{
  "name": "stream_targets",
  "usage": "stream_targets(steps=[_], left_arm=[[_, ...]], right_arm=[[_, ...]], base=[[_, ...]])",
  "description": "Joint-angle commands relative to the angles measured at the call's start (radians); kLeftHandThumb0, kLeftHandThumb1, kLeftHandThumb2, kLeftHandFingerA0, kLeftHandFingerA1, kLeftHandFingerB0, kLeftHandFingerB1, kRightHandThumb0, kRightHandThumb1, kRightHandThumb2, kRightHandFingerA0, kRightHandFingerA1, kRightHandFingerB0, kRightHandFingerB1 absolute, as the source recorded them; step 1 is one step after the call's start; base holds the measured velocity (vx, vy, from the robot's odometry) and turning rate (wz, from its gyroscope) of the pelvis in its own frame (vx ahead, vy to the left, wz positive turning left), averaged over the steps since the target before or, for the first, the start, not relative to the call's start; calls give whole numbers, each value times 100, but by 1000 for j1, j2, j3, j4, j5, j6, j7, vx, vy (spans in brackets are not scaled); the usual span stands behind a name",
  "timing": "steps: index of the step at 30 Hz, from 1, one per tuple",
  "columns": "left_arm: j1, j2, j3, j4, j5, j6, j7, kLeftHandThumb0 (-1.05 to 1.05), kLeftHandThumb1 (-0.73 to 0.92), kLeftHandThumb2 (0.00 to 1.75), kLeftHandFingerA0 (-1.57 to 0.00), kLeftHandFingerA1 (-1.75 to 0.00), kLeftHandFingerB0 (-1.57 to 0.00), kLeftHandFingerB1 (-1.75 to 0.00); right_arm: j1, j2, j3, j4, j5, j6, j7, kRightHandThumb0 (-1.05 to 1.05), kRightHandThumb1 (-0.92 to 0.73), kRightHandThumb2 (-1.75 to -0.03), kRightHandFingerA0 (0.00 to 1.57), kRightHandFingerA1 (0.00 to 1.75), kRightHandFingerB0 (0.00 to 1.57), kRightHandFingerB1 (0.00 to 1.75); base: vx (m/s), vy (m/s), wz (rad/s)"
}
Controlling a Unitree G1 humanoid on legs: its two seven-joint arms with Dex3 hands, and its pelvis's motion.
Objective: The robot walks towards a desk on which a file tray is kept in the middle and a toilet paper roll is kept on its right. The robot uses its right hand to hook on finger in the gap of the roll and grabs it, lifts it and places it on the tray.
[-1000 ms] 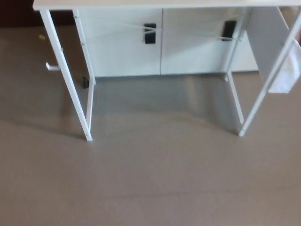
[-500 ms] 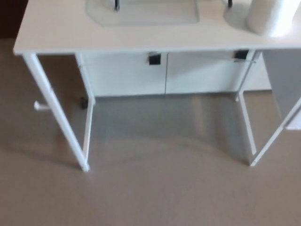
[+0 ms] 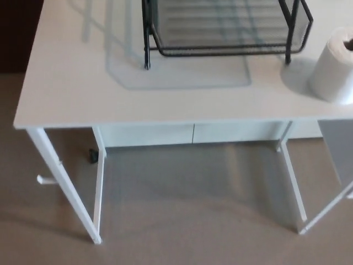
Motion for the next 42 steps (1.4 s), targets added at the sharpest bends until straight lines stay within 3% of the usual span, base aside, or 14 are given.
stream_targets(steps=[1,6,7,10,12,19,20,21,23,29,30,31,32,42], left_arm=[[16,11,-3,-31,2,8,9,-60,86,65,-28,-60,-29,-51],[9,3,13,-18,-16,11,3,-58,86,65,-28,-60,-28,-51],[6,2,15,-13,-15,13,8,-58,86,65,-29,-60,-29,-50],[10,-3,46,-28,-49,42,-6,-57,85,65,-30,-61,-30,-51],[9,-6,30,-23,-22,12,-3,-58,87,65,-27,-57,-28,-48],[8,-13,60,-23,-40,24,-8,-57,86,65,-30,-60,-30,-50],[8,-16,64,-21,-42,30,2,-57,85,65,-29,-60,-28,-49],[13,-15,64,-28,-43,27,-3,-57,86,65,-32,-62,-30,-51],[9,-14,60,-12,-38,11,-6,-56,88,67,-20,-56,-22,-48],[0,-4,18,10,-7,-9,18,-60,87,66,-25,-58,-26,-49],[1,-8,34,1,-29,2,12,-58,87,65,-20,-59,-24,-50],[10,-10,40,1,-35,-5,5,-58,88,66,-20,-59,-23,-50],[23,-9,37,1,-34,-22,-6,-59,87,67,-21,-59,-22,-49],[19,-12,33,15,-30,-11,4,-59,87,66,-26,-57,-27,-48]], right_arm=[[10,-16,0,-13,5,19,-7,-78,-53,-93,3,20,5,19],[11,-4,-25,7,26,-12,2,-73,-52,-93,0,26,0,21],[6,-18,7,-2,-12,16,-10,-93,-60,-96,8,17,7,12],[7,-19,4,-7,1,24,-9,-79,-53,-93,0,26,1,20],[-27,-37,30,0,-23,54,2,-90,-57,-94,8,18,7,16],[-18,-35,12,1,11,34,25,-82,-56,-95,0,16,0,16],[-17,-33,5,2,18,24,23,-75,-70,-62,0,27,0,20],[-14,-28,-5,0,26,17,14,-75,-51,-93,0,27,0,24],[-13,-24,-4,0,18,17,-7,-75,-51,-94,0,25,0,24],[-16,-23,-10,-6,21,34,-5,-77,-51,-94,0,27,1,21],[-21,-24,-19,8,31,34,14,-78,-66,-60,0,32,0,26],[-16,-21,-27,9,39,24,16,-77,-50,-89,3,23,6,17],[-11,-22,-24,9,30,17,10,-76,-51,-93,0,26,0,22],[-12,-27,-31,0,29,33,6,-74,-51,-93,0,26,1,21]], base=[[163,-137,12],[112,-80,3],[61,-28,-12],[59,-15,-13],[60,1,-10],[132,183,-2],[121,85,6],[128,60,4],[115,36,5],[128,-83,6],[173,-76,24],[135,-221,-10],[131,-195,32],[49,-28,-4]])
